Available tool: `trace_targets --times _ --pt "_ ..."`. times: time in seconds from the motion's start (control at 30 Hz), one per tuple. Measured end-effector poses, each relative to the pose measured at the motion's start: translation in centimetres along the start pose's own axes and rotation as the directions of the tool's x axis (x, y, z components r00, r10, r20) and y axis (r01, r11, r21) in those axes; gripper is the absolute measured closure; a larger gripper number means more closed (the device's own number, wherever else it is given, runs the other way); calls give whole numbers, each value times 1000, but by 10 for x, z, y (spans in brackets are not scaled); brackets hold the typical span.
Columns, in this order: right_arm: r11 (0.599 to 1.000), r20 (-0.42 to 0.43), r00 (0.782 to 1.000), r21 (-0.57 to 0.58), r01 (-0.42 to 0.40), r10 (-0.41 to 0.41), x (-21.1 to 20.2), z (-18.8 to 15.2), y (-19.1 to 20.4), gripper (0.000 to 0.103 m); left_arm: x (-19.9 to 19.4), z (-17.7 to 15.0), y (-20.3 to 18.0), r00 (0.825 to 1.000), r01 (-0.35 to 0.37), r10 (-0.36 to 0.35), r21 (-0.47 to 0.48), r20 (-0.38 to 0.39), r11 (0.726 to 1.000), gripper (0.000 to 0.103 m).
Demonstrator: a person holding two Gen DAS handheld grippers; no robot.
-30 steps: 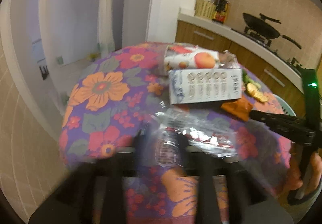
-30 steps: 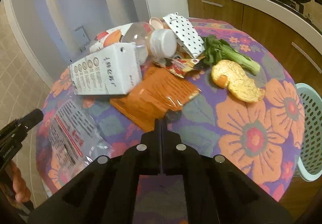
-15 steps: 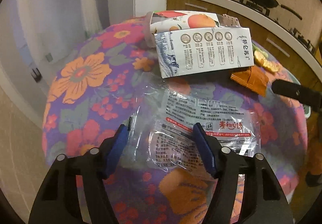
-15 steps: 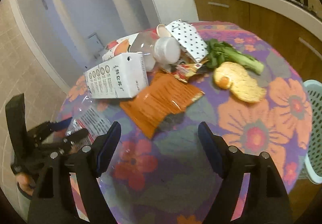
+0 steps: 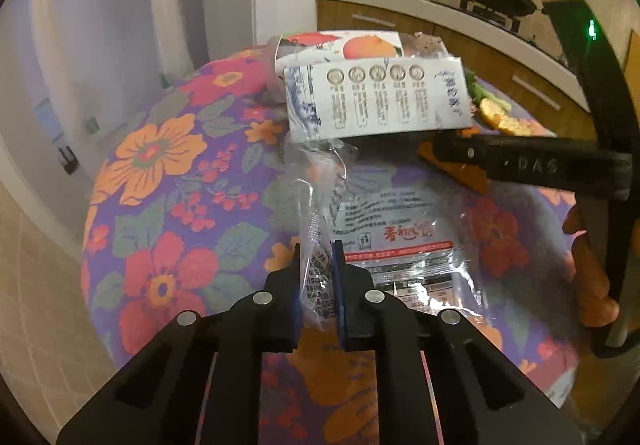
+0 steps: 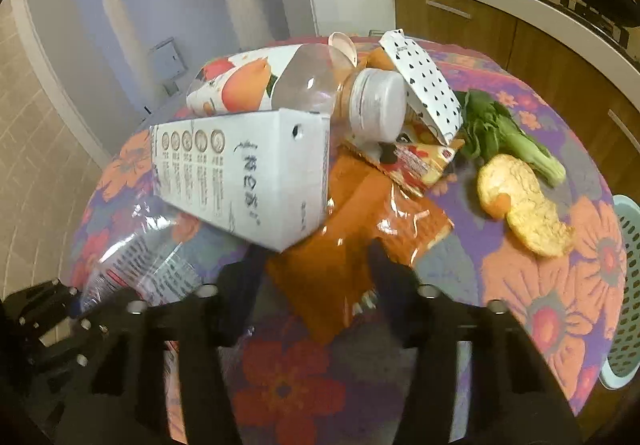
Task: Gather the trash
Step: 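Grasp the orange snack bag with the right tool while the left tool lifts the clear bag, then carry both bags over the blue basket and open the right tool to drop the orange bag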
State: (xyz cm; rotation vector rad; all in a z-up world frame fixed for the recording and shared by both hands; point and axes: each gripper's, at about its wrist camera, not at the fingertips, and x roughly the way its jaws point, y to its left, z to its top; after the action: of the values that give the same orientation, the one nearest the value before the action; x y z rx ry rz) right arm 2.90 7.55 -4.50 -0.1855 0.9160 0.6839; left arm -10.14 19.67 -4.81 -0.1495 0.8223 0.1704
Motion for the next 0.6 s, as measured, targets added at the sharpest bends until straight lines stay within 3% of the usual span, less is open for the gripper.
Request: trace_targets --times 0.1,0.27,0.6 --pt "1000 1 1000 -12 -16 16 -5 -6 0 81 -8 -1 0 1000 27 -27 -8 12 1000 93" --pt "999 27 999 -7 -33 33 -19 -16 -9 96 -25 -1 -8 997 65 -65 9 39 998 94" --pt "999 123 992 44 -29 23 -80 -44 -42 101 -49 0 -26 979 189 -192 43 75 981 94"
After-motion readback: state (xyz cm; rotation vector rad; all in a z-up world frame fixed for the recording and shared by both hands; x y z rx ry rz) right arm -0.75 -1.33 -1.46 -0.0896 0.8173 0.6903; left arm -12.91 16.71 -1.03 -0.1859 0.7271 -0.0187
